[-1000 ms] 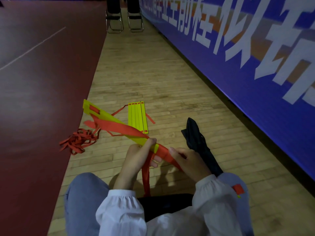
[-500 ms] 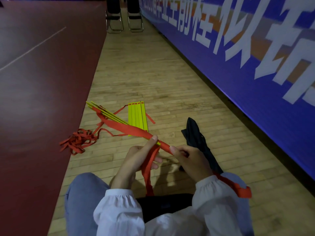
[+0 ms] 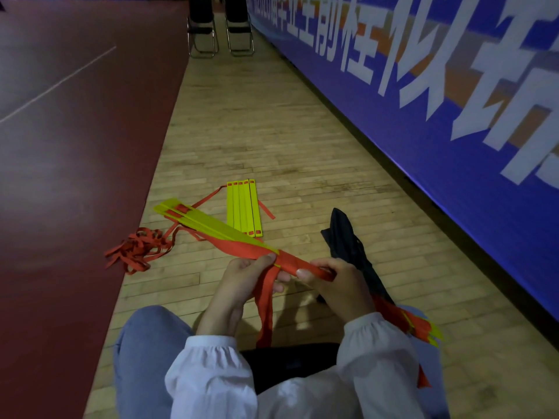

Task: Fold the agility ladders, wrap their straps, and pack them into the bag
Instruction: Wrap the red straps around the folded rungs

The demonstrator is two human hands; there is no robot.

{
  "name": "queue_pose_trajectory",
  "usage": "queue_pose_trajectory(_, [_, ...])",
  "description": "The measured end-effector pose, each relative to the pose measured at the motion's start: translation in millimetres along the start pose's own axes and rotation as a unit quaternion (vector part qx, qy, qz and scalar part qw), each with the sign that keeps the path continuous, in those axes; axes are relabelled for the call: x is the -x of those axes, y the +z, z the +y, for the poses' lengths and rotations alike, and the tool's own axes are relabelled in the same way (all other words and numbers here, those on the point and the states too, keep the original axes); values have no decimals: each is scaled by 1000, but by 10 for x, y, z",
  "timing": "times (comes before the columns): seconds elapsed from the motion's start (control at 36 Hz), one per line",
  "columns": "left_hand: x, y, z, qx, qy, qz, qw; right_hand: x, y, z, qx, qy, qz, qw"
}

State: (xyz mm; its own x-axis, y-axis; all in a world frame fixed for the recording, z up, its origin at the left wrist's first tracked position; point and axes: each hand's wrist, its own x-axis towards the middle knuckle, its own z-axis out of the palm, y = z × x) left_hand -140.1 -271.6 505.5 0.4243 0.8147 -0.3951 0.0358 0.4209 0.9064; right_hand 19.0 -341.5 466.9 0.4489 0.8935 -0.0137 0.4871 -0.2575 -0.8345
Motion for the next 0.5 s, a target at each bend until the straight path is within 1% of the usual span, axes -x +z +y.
queue_pose_trajectory(0.11, [2, -14, -11, -6, 16, -3, 1000, -18, -13, 26, -2, -6, 0, 1000])
queue_pose_trajectory(0.28, [-18, -23, -37, -44, 47, -33, 997, -23, -62, 49, 23, 11, -13, 1000])
queue_pose_trajectory(0.39, [-9, -23, -45, -53, 53, -52, 996, -11, -77, 50, -13, 20, -10, 1000])
queue_pose_trajectory(0.5, [-1, -12, -35, -24, 35, -63, 997, -22, -73, 62, -36, 21, 22, 999])
